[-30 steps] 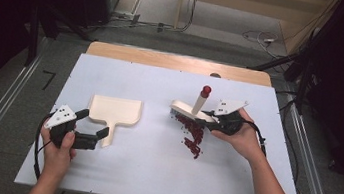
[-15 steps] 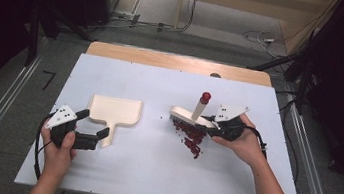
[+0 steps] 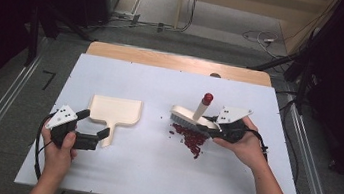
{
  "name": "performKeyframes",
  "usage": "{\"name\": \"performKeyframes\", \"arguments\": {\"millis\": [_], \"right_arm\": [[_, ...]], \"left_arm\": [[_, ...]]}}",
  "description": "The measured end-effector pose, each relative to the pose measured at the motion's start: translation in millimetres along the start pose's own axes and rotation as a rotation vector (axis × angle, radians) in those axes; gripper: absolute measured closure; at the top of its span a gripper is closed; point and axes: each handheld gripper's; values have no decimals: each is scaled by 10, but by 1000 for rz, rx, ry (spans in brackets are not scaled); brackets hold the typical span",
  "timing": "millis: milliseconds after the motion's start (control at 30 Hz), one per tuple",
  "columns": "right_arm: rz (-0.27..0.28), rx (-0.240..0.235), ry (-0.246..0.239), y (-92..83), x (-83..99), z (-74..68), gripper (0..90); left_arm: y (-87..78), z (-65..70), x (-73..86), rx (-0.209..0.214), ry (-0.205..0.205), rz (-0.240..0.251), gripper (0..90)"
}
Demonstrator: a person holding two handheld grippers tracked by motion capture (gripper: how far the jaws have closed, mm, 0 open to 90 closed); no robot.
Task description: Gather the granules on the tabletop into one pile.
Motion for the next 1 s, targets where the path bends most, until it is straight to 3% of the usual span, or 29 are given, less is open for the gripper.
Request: {"name": "performKeyframes", "arguments": {"millis": [100, 200, 333, 433, 500, 567, 667, 833, 1000], "right_arm": [[34, 13, 11, -27, -54, 43, 658], [23, 47, 17, 0, -123, 115, 658], [-17, 100, 22, 129, -214, 193, 658], [-71, 132, -3, 262, -269, 196, 657], [-79, 125, -7, 323, -268, 189, 657], [-75, 86, 1, 327, -262, 176, 657], [-86, 58, -18, 287, -234, 134, 657], [-58, -1, -31, 173, -150, 81, 658], [-28, 37, -30, 61, -143, 70, 657]], "left_arm": [[8, 4, 0, 2, 0, 1, 0], [10, 13, -2, 1, 2, -3, 0], [7, 5, 0, 1, 2, -1, 0], [-2, -5, 3, -1, 0, 0, 0], [-9, -10, 7, 1, -4, 2, 0], [-16, -20, 9, 2, -3, 2, 0], [-14, -28, 9, 2, -2, 2, 0], [3, -2, -2, 3, 3, -1, 0], [16, 15, -2, 3, 6, -5, 0]]}}
Point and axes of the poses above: each handheld gripper's, and its own axes: y roughly forward along the jaws, x roughly out of its underside, z roughly to its right, and after that the axes turned 10 degrees about -z, right-handed
